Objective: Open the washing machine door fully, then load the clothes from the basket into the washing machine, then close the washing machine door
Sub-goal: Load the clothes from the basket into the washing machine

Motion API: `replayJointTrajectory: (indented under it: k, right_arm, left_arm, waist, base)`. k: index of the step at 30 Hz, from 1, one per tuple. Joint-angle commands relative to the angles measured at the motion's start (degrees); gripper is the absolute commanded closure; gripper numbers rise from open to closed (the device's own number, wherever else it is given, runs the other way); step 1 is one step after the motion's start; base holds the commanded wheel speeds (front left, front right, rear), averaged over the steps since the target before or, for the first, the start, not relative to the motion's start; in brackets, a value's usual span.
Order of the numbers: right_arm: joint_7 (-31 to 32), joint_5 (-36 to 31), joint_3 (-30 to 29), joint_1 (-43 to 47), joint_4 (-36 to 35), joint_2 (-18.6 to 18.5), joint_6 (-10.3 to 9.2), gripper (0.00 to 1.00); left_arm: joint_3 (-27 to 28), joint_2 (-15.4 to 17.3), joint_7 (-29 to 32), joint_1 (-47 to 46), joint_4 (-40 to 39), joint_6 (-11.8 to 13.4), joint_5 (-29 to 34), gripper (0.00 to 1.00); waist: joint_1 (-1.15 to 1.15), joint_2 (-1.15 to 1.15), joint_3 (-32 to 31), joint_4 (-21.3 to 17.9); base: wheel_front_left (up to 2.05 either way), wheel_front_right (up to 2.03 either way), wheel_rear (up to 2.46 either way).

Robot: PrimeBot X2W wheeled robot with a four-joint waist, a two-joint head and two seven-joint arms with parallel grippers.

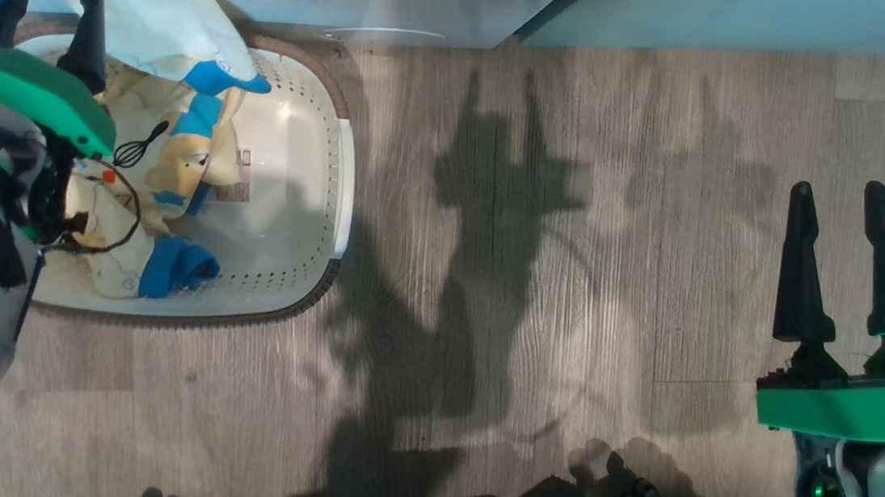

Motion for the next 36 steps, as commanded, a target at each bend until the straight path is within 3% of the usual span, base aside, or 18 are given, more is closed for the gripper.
replayJointTrajectory:
  k: [1,10,11,12,23,27,36]
  right_arm:
    - [-0.38,0.46,0.97,0.07,-1.58,-0.63,-0.16,0.00]
    - [-0.38,0.62,0.71,-0.01,-1.47,-0.63,-0.16,0.00]
    - [-0.38,0.54,0.67,0.06,-1.48,-0.63,-0.16,0.00]
    - [-0.38,0.47,0.65,0.13,-1.49,-0.63,-0.16,0.00]
    - [-0.38,-0.01,0.26,1.04,-1.22,-0.63,-0.16,0.00]
    - [-0.38,-0.16,-0.43,1.72,-1.33,-0.63,-0.16,0.00]
    - [-0.38,-0.80,-1.62,2.16,-1.62,-0.63,-0.16,0.00]
  left_arm:
    - [1.66,3.13,-0.69,-1.12,-0.41,-0.53,0.55,0.00]
    - [1.11,2.86,-1.19,-1.76,1.26,-4.08,1.14,0.01]
    - [1.06,2.76,-1.21,-1.61,1.21,-4.32,1.25,0.34]
    - [0.97,2.66,-1.23,-1.44,1.07,-4.55,1.40,1.00]
    - [1.00,0.99,-1.28,2.72,-1.60,-6.25,0.56,1.00]
    - [0.71,1.19,-0.86,4.75,-5.28,-5.31,0.73,1.00]
    - [1.11,3.54,6.28,8.49,-17.66,-2.03,-0.11,1.00]
  waist:
    - [0.00,0.00,0.10,-0.01]
    - [0.00,0.00,-0.20,0.56]
    - [0.00,0.00,-0.31,0.69]
    - [0.00,0.00,-0.41,0.82]
    - [0.00,0.00,-2.75,1.99]
    - [0.00,0.00,-3.72,2.65]
    - [0.00,0.00,-5.01,3.80]
  base:
    - [0.00,0.00,0.00]
    - [0.00,0.00,0.00]
    - [0.00,0.00,0.00]
    - [0.00,0.00,0.00]
    - [0.00,0.00,0.00]
    - [0.00,0.00,0.00]
    - [0.00,0.00,0.00]
